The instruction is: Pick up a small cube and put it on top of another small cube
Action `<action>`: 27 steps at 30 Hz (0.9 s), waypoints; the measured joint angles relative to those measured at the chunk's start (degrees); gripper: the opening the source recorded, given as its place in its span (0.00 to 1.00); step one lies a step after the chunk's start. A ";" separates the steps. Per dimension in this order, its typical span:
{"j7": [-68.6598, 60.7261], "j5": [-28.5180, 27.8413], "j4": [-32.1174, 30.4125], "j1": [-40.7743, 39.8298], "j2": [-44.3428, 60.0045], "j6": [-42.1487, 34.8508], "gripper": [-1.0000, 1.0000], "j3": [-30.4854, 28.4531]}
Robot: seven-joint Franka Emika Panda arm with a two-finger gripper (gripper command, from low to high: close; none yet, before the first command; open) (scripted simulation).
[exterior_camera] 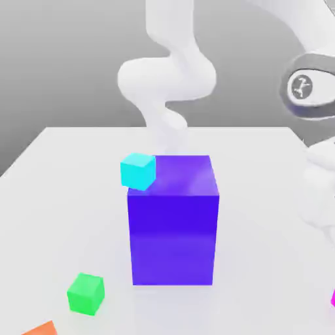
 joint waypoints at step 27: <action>-16.50 -5.36 2.51 4.06 12.11 -0.40 0.00 4.97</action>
